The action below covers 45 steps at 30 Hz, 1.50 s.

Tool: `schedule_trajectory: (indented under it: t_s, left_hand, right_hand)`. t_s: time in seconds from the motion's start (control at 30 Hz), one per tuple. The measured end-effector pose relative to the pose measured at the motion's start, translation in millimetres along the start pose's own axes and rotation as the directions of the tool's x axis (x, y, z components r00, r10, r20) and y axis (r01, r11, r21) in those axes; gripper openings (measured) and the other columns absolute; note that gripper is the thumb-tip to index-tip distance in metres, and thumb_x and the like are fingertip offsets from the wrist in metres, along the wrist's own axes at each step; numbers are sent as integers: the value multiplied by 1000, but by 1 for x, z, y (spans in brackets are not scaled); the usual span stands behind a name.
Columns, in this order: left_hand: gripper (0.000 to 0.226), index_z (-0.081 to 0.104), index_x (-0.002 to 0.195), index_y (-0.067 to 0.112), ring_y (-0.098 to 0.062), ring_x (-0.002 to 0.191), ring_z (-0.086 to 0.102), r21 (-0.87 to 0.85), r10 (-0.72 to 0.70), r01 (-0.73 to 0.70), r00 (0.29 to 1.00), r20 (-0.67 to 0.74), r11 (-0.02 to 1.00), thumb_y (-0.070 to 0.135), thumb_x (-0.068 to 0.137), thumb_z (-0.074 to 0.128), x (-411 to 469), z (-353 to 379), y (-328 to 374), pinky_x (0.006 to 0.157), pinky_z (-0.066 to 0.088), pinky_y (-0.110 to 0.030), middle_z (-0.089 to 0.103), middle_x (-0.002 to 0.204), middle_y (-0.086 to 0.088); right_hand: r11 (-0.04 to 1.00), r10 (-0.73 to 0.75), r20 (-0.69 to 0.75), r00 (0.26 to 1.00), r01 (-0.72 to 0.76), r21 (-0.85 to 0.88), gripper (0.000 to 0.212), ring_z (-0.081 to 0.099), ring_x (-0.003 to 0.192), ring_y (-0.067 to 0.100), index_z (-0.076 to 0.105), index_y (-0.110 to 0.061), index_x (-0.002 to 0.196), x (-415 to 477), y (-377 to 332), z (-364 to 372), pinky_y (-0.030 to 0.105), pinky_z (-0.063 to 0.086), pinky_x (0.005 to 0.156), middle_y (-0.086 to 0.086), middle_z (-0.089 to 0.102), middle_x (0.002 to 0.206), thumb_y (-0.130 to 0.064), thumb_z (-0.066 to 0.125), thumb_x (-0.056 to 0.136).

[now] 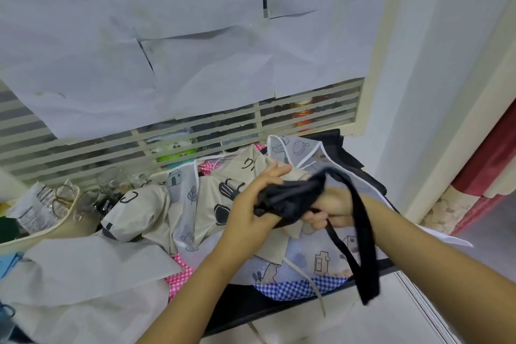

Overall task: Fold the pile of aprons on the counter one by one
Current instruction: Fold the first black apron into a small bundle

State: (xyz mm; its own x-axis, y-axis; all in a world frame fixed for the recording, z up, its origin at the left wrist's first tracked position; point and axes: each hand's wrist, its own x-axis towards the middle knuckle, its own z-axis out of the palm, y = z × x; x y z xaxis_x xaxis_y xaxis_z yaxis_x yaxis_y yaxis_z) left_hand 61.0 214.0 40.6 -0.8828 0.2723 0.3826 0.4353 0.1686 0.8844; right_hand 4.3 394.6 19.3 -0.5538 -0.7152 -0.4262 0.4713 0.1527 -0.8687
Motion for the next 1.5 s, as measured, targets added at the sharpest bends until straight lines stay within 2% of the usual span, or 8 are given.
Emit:
schedule_trajectory:
  t_s: [0.23,0.37,0.5,0.67,0.9,1.13,1.33,1.5]
  left_hand:
    - [37,62,109,35,-15,112,63,-410,-392,186,770,-504,893,47,75,69,18,-28,-13,99,47,-39,67,118,5]
    - [42,60,116,27,-13,111,62,-346,-402,250,772,-492,904,43,78,66,18,-26,-12,96,51,-35,67,117,4]
    - [57,61,122,14,-17,108,65,-346,-401,282,847,-348,895,44,76,74,16,-16,-6,89,54,-32,69,115,-1]
    - [41,63,114,16,-18,104,67,-366,-381,278,890,-249,888,32,78,76,12,-16,-3,89,53,-34,72,108,0]
    - [22,62,94,23,-10,86,66,-18,-351,372,856,-380,928,6,82,70,5,-2,-15,76,53,-25,69,90,4]
    - [27,67,97,14,-18,76,69,-857,-768,343,634,-91,385,30,97,46,5,14,-20,63,57,-31,74,84,-6]
    - [54,69,107,9,-23,98,69,-820,-713,415,702,11,396,46,68,69,1,20,-15,95,49,-44,72,104,-13]
    - [32,67,100,9,-21,74,69,-881,-831,402,557,19,249,34,79,70,9,15,-16,70,57,-33,72,83,-10]
  right_hand:
    - [951,-135,-352,926,22,-309,61,54,74,-2,44,-26,134,-13,20,24,14,47,65,-13,61,98,-2,66,83]
    - [854,-502,-497,707,315,-415,49,41,125,-8,50,-45,126,-9,7,31,19,37,105,-26,43,137,-48,67,80]
    - [883,-464,-326,824,460,-95,42,51,125,7,57,-34,121,6,-15,27,24,37,107,-9,59,131,-59,51,87]
    - [859,-481,-396,782,510,-36,48,61,102,29,65,-3,113,14,-23,20,32,48,93,15,66,110,-38,72,80]
    - [540,-799,-386,461,269,-797,6,49,58,-1,63,-19,96,1,-37,57,13,36,55,-13,52,61,-17,59,93]
    - [200,-895,-240,375,-143,-969,32,65,69,20,65,-16,113,15,3,76,26,50,53,0,66,93,-26,47,89]
    - [-10,-877,-12,479,-44,-999,30,59,60,19,73,-15,96,3,2,70,22,45,44,1,59,78,-21,46,85]
    - [-77,-827,40,561,-42,-996,22,62,59,18,68,-20,105,-11,-1,73,22,41,45,-2,63,86,-24,62,85]
